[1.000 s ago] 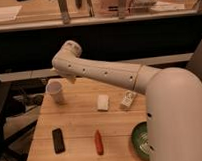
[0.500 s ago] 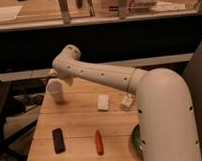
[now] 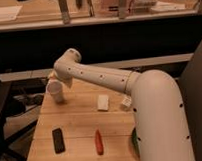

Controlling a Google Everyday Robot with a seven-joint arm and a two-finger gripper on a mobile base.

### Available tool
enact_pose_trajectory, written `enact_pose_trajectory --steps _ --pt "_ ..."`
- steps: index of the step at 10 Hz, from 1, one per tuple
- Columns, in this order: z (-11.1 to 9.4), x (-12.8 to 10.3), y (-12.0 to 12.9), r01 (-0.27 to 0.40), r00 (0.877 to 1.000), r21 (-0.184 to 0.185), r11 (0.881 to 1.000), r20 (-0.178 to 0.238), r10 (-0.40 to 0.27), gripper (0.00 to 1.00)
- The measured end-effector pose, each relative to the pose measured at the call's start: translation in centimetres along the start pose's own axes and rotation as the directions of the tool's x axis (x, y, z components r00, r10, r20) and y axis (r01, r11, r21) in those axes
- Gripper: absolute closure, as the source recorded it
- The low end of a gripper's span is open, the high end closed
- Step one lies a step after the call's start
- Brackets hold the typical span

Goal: Pick up the ceramic cup

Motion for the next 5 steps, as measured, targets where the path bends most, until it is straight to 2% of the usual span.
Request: enact_pose_trajectory --steps 5 --pt "2.2 -0.8 0.3 0.026 0.999 0.020 0.999 0.039 -0.027 0.20"
